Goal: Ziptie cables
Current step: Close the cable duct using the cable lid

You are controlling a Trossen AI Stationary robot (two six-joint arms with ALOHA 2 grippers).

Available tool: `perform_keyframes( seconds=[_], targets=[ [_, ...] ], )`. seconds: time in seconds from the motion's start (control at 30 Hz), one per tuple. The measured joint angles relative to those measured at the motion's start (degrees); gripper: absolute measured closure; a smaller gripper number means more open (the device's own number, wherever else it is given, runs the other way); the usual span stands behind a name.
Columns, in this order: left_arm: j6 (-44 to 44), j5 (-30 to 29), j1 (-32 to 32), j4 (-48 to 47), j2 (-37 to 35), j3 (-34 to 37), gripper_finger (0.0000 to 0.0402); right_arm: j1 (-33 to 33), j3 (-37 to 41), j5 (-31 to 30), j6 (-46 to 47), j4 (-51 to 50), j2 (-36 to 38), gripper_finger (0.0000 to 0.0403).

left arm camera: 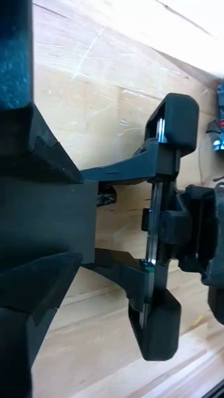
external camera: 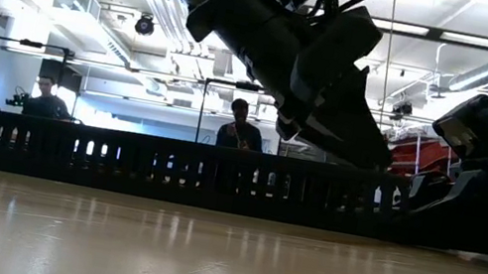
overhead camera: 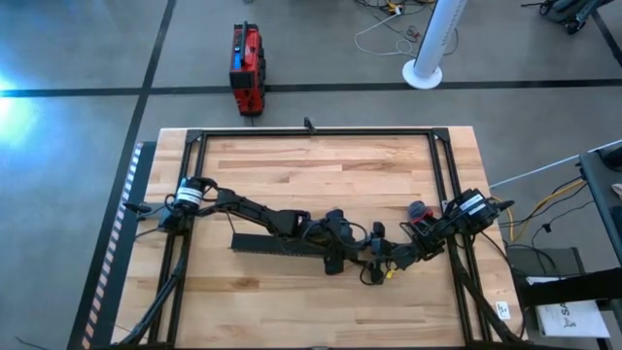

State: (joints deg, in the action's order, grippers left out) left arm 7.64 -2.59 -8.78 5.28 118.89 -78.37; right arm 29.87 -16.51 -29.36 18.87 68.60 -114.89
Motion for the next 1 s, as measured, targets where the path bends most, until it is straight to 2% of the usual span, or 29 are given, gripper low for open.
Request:
perform_keyframes(
  seconds=[0.53,0.67,1.0],
  targets=[
    [0.6,-1.5,0.0,1.4,0.0,2.1,0.0271,0.0,0.0,0.0,0.0,0.0,0.0,0.0167],
    [0.6,-1.4,0.0,4.3,0.0,3.4,0.0276,0.0,0.0,0.0,0.0,0.0,0.0,0.0172],
    [0.6,-1.4,0.0,4.8,0.0,3.9,0.0274,0.0,0.0,0.0,0.0,0.0,0.0,0.0167]
  ],
)
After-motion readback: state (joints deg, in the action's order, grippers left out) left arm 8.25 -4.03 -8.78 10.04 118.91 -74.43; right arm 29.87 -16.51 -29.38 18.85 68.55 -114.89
